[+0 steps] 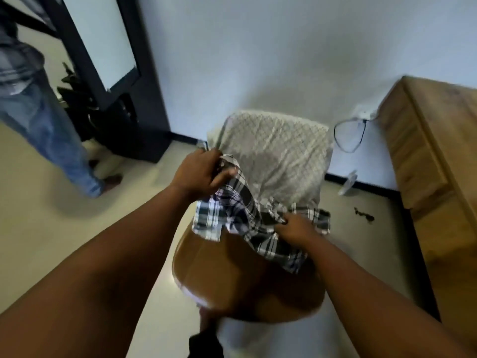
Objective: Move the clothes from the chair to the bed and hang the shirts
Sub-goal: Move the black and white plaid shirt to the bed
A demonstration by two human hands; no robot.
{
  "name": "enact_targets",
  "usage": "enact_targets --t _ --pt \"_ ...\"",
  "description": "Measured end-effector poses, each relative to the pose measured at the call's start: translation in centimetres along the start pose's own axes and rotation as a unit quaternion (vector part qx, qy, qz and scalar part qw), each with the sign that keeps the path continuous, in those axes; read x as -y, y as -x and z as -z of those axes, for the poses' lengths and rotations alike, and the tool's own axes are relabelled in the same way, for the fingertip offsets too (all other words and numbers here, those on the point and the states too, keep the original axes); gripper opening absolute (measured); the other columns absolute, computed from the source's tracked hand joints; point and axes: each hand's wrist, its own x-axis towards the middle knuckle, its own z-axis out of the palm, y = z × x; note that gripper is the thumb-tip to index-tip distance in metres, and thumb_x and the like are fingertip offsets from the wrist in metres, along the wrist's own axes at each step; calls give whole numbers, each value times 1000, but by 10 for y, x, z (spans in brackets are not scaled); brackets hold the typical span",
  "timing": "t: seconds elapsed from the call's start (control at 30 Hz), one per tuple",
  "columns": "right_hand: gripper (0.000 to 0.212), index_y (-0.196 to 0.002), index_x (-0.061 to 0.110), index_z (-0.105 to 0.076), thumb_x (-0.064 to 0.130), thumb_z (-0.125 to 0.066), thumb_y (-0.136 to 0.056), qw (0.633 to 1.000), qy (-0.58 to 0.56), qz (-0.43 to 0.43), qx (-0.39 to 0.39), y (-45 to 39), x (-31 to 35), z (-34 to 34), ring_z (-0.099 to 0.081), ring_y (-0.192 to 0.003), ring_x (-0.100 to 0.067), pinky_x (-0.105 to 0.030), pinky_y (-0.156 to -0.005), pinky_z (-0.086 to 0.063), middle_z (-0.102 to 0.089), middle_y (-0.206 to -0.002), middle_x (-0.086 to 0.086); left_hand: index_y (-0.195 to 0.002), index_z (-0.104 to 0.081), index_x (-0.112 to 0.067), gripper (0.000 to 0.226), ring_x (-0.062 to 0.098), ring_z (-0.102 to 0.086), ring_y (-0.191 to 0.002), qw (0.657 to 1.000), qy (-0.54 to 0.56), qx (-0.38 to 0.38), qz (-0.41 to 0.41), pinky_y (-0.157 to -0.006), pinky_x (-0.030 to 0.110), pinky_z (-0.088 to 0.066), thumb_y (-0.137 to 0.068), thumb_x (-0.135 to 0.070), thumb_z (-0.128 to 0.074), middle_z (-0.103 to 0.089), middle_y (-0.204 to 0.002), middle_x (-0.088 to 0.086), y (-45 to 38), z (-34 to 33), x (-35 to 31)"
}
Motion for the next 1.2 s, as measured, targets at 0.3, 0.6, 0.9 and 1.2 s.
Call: enact_targets --t 0.3,0.6,0.9,1.2 --pt "43 -125 5 -37 14 -58 -88 997 47 -63 15 72 -47 -102 -56 -96 -33 -37 -74 -45 -55 -106 -20 -121 -53 -10 48 41 -61 -99 943 -169 273 93 -79 39 -49 -78 -27 -64 -66 -105 20 235 -10 -19" --pt "89 -150 1 -3 12 -65 -86 934 240 10 265 177 77 -280 -57 -72 -19 -31 -58 -45 -57 -98 -14 -134 -49 -27 47 30 -50 -121 882 -135 283 353 -95 39 -38 -87 -25 -55 -55 -134 1 511 63 6" --pt "108 -152 -1 7 25 -73 -84 750 463 235 411 433 211 -529 -59 -110 -21 -32 -83 -50 -52 -135 -14 -115 -67 -18 28 30 -57 -108 688 43 49 723 -90 31 -45 -88 -15 -59 -57 -112 12 879 222 -56" --pt "79 -134 20 -44 48 -74 -66 502 548 477 470 699 309 -728 -60 -100 -22 -30 -83 -49 -59 -120 -6 -108 -59 -17 29 40 -63 -95 352 -60 -185 916 -83 47 -51 -80 -17 -67 -43 -108 11 1156 368 -198"
